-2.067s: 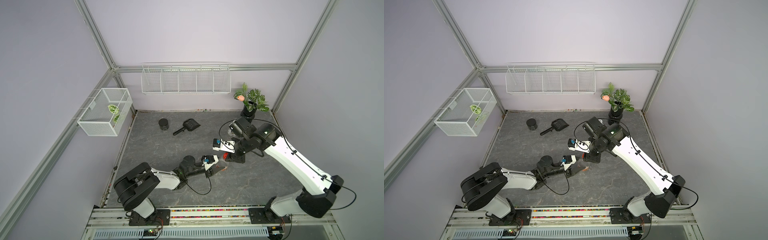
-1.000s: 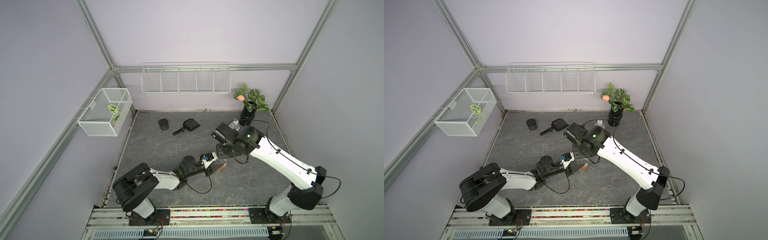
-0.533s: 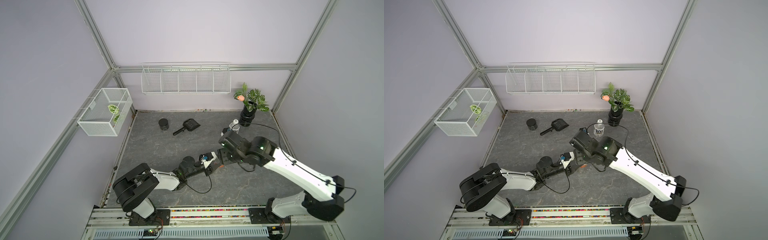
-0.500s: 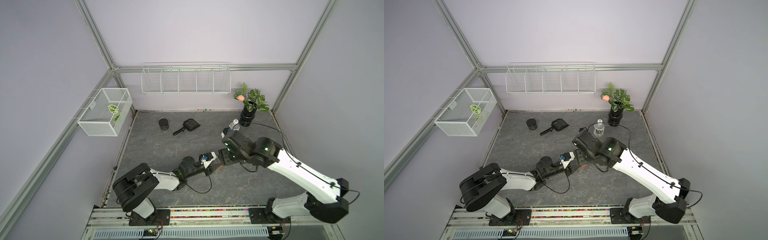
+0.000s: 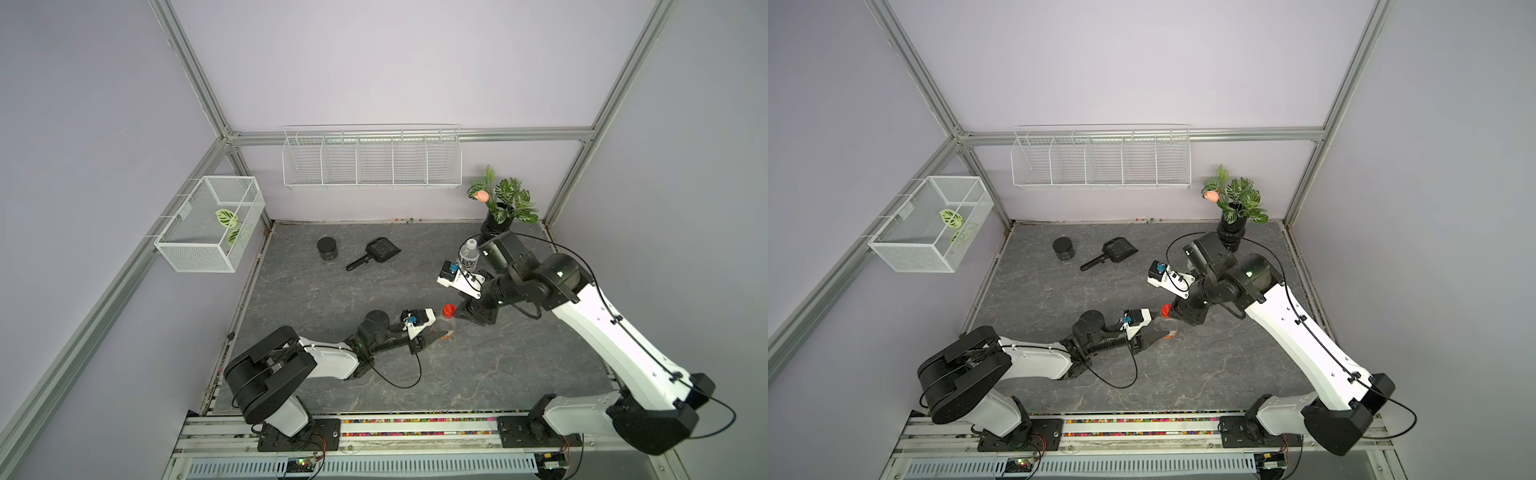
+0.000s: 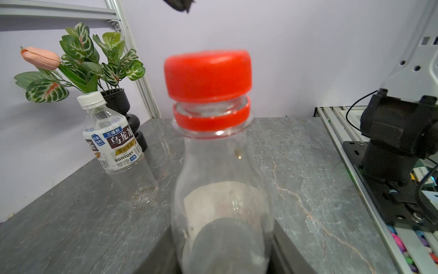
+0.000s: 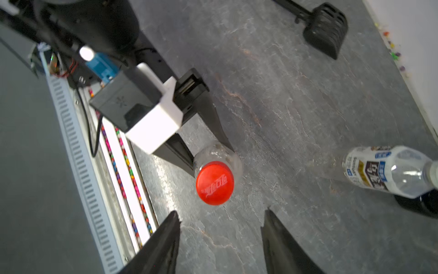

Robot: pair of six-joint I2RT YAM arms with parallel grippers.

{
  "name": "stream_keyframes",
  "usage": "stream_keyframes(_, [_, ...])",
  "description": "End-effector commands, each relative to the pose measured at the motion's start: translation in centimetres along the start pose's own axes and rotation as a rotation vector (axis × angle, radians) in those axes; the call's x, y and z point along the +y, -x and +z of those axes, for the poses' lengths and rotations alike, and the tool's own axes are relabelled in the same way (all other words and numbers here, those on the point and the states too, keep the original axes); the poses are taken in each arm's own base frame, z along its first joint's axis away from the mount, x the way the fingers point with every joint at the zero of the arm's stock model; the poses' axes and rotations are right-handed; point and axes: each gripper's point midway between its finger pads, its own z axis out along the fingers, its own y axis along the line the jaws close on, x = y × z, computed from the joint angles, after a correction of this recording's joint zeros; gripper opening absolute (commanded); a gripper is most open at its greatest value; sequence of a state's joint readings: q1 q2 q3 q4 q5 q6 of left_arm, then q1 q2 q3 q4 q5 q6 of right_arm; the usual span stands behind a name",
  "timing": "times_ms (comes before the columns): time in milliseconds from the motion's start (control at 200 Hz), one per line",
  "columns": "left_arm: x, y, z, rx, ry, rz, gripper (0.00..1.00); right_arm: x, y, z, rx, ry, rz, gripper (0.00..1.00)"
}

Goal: Screw on the bottle caps
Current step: Screw the bottle cap onto the plastic bottle.

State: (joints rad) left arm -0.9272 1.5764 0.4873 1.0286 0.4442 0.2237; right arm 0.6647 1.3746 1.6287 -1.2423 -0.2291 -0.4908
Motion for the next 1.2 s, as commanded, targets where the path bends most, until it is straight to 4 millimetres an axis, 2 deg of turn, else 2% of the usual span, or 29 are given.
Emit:
stream_keyframes(0, [-1.0, -2.6, 0.1, 0.090, -0.063, -0.040, 0.50, 1.2, -0.7, 1.0, 0.062, 0.131, -0.177, 0.58])
stream_keyframes(145, [-0.9, -2.6, 0.2, 0.089, -0.067, -0.043, 0.50, 1.1, -0.5, 1.7, 0.081, 0.170, -0.224, 0.54])
stream_keyframes(300, [-1.0, -2.7, 0.2, 0.089, -0.070, -0.048, 0.50, 0.9, -1.1, 2.3, 0.127, 0.166, -0.257, 0.52])
stream_keyframes(545, [-0.9, -2.8, 0.3, 0.091, -0.067, -0.049, 0.50, 0.9, -1.0, 2.4, 0.130, 0.163, -0.271, 0.43])
stream_keyframes(845, [-0.8, -2.9, 0.3, 0.099, -0.060, -0.056, 0.50, 1.0, -1.1, 2.6, 0.149, 0.132, -0.265, 0.37])
stream_keyframes(940, [-0.7, -3.3, 0.5, 0.121, -0.059, -0.053, 0.50, 0.7, -1.6, 3.1, 0.180, 0.102, -0.202, 0.30])
stream_keyframes(1050, [-0.1, -3.5, 0.6, 0.129, -0.029, -0.046, 0.49, 1.7, -2.1, 3.7, 0.216, 0.112, -0.111, 0.19])
stream_keyframes(1120, [0.1, -3.3, 0.5, 0.124, -0.018, -0.037, 0.49, 1.6, -2.3, 4.2, 0.231, 0.079, 0.023, 0.11])
stream_keyframes(1195, [0.5, -3.3, 0.6, 0.119, 0.004, -0.048, 0.49, 1.0, -2.3, 4.8, 0.246, -0.017, 0.217, 0.06])
